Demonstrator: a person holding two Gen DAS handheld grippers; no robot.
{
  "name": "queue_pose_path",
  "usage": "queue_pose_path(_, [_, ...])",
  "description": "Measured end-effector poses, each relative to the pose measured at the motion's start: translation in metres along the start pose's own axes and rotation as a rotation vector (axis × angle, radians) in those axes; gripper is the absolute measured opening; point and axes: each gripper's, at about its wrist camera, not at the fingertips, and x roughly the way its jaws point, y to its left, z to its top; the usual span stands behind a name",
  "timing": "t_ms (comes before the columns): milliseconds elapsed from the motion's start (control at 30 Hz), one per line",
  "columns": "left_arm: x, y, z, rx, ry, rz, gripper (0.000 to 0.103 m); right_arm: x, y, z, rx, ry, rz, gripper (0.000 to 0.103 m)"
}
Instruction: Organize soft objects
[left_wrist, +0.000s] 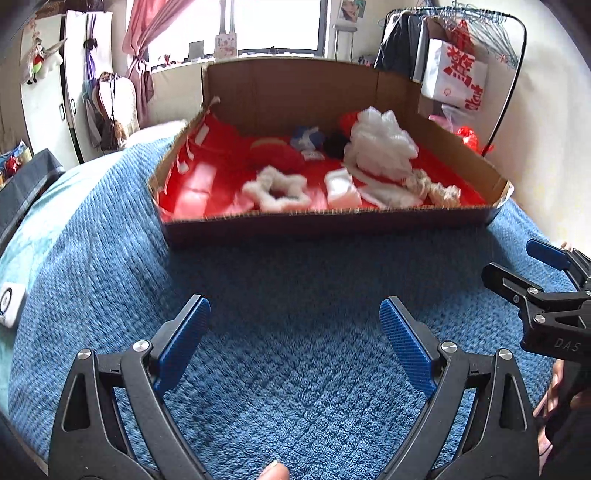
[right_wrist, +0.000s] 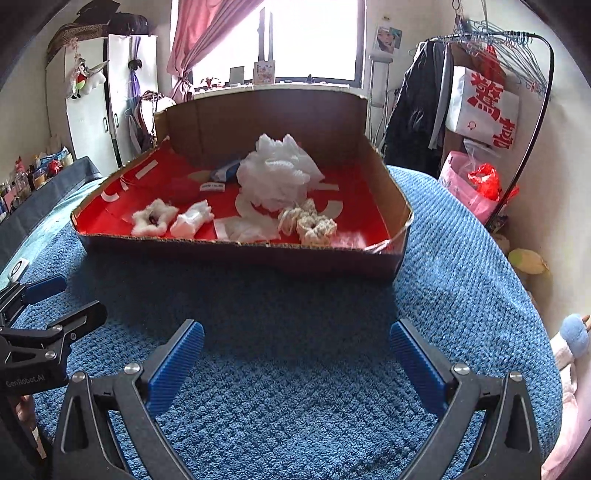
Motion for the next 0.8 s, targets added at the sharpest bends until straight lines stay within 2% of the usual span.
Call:
queue_pose_path(300, [0.018, -0.004, -0.008, -0.013, 0.078, 0.026, 0.094, 0.023, -0.007, -0.015, 0.035, 0.109, -0.015, 0.103])
queue_pose_path(467, [0.023, -0.01, -0.009, 0.009, 0.092, 0.066, 0.099, 0.024, -0.007, -0.018, 0.036, 0.111, -0.026, 0.103])
queue_pose_path(800, [0.031, -0.01, -0.005, -0.001, 0.116, 0.08, 0.103, 0.03, -0.005, -0.016, 0.037, 0.124, -0.044, 0.103])
